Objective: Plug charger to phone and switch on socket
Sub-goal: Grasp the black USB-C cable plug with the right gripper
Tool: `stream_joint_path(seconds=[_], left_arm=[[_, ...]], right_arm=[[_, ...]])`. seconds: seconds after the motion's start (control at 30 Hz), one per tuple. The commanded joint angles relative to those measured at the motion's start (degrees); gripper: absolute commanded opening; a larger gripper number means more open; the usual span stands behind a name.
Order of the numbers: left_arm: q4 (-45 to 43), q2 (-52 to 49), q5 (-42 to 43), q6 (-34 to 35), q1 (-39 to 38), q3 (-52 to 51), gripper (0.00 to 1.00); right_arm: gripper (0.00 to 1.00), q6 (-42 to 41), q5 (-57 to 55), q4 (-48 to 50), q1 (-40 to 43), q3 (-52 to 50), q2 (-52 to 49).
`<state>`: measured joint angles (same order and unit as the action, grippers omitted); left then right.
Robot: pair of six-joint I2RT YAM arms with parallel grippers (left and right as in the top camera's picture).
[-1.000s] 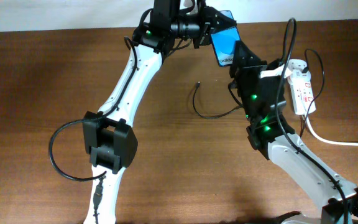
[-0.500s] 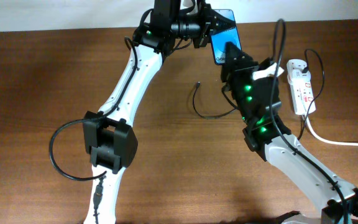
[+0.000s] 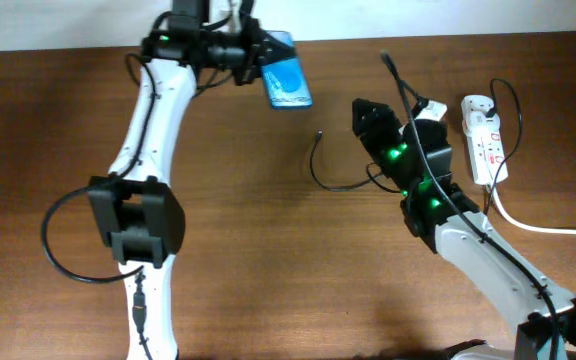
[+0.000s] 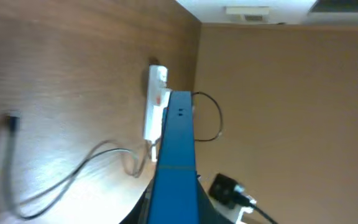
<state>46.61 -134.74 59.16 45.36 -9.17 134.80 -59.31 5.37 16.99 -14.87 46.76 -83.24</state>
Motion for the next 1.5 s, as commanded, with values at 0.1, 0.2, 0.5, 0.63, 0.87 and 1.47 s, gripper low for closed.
stream_joint_path(seconds=[0.1,0.2,0.5,0.63,0.87,1.47], left_arm=[[7.3,-0.26,2.75,-19.85,2.01,1.01,0.0],[7.34,-1.6,2.75,-20.04,2.1,1.01,0.0],[12.68,-10.23,6.05,-29.64,4.37,1.01,0.0],[13.44,-10.23,7.04,-29.62,6.25,1.01,0.0],[15.74,-10.23,-0.61,-29.59,6.49,1.01,0.0],[19.04,-10.23,-0.85,-29.62,4.55,1.01,0.0]], right_arm=[[0.56,21.24,7.67,-5.75,0.72,1.44,-2.95],[0.54,23.19,13.88,-15.47,0.7,12.46,-11.1],[0.53,24.24,17.2,-24.13,0.66,26.34,-29.27],[0.47,17.77,21.53,-18.6,0.59,26.34,-35.08],[0.42,13.97,22.49,-16.92,0.55,26.32,-39.39],[0.33,11.43,21.0,-14.05,-1.11,26.32,-42.93]])
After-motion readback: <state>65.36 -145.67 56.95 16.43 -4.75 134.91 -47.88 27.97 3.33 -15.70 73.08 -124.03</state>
